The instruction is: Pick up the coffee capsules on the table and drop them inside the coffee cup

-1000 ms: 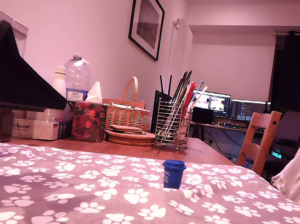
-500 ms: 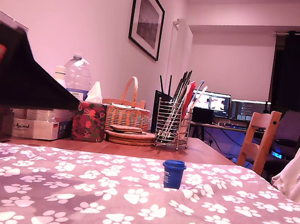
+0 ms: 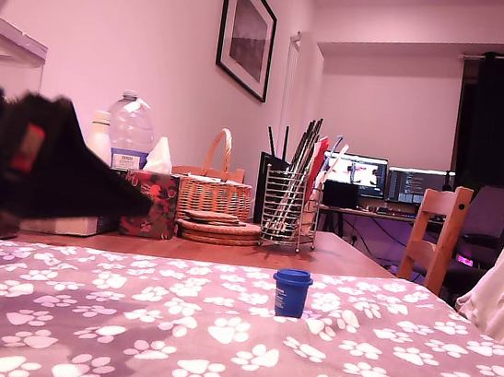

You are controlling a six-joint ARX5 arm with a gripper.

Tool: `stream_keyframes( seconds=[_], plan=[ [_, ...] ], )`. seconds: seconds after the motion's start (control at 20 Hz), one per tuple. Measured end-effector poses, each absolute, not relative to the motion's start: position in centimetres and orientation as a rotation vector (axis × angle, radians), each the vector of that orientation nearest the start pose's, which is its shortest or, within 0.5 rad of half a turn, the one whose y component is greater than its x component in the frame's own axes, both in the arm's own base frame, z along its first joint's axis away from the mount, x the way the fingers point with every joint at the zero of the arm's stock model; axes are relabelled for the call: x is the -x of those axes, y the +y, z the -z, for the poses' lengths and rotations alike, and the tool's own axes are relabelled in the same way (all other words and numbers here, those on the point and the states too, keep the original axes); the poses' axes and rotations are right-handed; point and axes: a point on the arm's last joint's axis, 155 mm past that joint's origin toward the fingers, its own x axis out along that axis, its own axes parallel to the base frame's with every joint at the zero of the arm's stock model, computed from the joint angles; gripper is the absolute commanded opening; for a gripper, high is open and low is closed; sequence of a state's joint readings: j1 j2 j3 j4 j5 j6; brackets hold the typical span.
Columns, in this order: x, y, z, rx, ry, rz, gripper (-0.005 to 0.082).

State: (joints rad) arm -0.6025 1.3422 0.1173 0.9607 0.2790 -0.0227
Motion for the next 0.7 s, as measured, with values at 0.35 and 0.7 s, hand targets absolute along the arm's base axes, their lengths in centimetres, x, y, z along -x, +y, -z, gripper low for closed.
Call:
stream_keyframes(
  seconds=[0.35,0.7],
  plan=[
    [-25.0,-23.6,-7.1,-0.031,0.321,0.876,0.0604],
    [-26.3,-25.0,-6.6,-0.061,0.333,0.893,0.0604]
  ],
)
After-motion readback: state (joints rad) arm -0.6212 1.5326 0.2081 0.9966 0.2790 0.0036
